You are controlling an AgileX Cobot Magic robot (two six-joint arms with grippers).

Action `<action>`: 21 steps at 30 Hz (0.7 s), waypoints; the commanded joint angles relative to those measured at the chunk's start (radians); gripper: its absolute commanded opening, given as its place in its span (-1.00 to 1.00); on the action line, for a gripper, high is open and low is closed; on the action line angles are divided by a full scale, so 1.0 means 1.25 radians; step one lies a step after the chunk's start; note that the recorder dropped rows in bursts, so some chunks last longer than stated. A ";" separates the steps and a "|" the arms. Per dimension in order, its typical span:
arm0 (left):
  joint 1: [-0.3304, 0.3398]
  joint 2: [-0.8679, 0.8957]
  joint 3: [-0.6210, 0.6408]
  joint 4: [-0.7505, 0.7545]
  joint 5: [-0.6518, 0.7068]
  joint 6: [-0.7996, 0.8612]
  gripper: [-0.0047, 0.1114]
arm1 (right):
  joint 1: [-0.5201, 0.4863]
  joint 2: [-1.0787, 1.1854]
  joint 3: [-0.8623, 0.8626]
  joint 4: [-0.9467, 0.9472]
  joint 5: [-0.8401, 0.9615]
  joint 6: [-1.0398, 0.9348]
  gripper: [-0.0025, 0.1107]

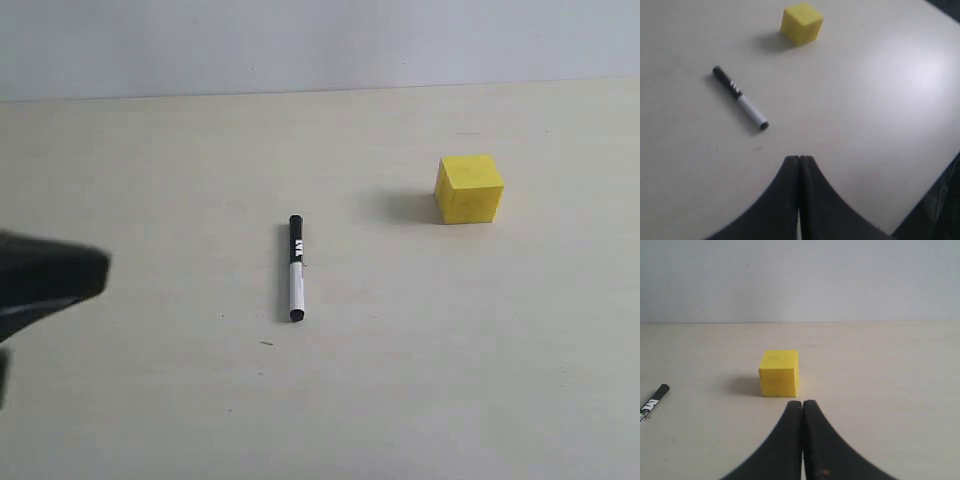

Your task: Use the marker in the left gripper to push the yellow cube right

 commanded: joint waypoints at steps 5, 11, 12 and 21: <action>-0.003 -0.213 0.032 0.003 0.346 0.002 -0.92 | -0.005 -0.005 0.004 0.000 -0.006 -0.004 -0.96; -0.003 -0.253 0.032 0.003 0.395 0.002 -0.92 | -0.005 -0.005 0.004 0.000 -0.006 -0.004 -0.96; -0.003 -0.254 0.032 0.003 0.395 0.002 -0.92 | -0.005 -0.005 0.004 0.000 -0.006 -0.004 -0.96; 0.068 -0.273 0.032 0.006 0.315 0.029 -0.92 | -0.005 -0.005 0.004 0.000 -0.006 -0.004 -0.96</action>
